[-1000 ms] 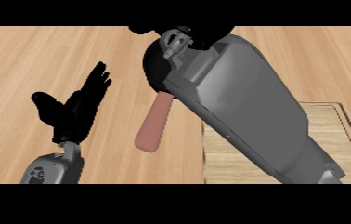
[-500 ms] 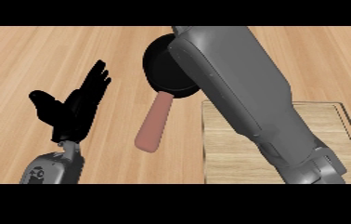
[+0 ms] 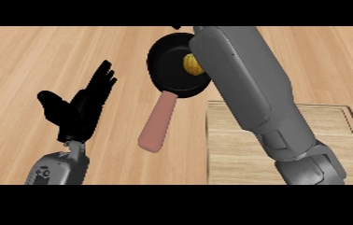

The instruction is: Pick the squash from the tray and place it in the pot

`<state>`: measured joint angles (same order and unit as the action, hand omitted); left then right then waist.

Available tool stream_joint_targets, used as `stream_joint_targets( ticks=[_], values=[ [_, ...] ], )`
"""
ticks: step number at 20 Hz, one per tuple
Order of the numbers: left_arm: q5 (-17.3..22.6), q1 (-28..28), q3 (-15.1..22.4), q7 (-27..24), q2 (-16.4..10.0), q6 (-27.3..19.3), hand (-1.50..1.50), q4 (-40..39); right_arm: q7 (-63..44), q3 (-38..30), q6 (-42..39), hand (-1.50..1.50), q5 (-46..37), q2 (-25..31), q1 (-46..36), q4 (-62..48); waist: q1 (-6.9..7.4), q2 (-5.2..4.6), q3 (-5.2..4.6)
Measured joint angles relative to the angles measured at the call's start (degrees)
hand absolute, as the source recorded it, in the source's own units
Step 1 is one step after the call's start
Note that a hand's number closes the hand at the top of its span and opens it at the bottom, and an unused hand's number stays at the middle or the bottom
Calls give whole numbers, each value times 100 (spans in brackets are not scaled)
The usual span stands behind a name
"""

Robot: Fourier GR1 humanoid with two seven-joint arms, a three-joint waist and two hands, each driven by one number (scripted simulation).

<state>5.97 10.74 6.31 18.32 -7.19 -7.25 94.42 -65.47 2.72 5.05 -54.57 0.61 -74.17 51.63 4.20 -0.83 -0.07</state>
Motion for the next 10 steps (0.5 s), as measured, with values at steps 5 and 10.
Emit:
stream_joint_targets(
  ticks=[5, 10],
  values=[
    [-14, 0, 6, 1, 9, 1, 0, 24, 271, -54, 1152, -150, 92, -9, 100, 46, -18, 13, 2],
    [-23, -89, -47, 85, -17, -45, 0, 84, 416, -16, 2335, -150, -495, -19, 185, 242, -146, 61, 1]
  ],
)
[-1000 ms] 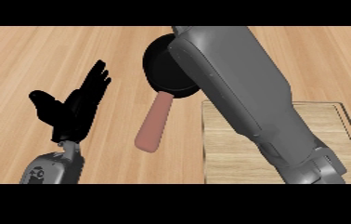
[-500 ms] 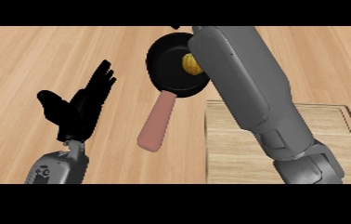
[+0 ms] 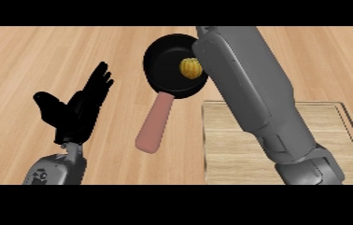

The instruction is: Pick the squash from the tray and place it in the pot

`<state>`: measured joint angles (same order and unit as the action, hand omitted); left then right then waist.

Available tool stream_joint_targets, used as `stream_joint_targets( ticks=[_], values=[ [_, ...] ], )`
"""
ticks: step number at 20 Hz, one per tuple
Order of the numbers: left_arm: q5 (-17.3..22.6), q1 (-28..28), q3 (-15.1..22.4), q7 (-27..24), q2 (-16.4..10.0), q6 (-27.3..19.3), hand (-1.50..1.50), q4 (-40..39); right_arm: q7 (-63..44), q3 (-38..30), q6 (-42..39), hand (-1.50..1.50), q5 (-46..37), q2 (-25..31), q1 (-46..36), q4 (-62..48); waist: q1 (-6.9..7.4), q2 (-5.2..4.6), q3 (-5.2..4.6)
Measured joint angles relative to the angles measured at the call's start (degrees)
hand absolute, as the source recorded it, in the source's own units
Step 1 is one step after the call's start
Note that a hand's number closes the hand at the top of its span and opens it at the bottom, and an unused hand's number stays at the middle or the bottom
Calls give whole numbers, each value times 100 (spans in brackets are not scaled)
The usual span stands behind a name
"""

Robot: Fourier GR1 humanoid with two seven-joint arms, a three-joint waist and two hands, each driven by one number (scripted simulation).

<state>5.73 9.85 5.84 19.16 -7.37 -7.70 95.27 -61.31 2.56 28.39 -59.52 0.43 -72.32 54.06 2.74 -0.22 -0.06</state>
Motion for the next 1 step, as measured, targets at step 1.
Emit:
stream_joint_targets(
  ticks=[1],
  values=[
    [22, 1, -51, 9, -31, 9, 0, 3, 5, -37, 159, -150, -125, -1, 5, 15, -32, 5, 0]
  ],
)
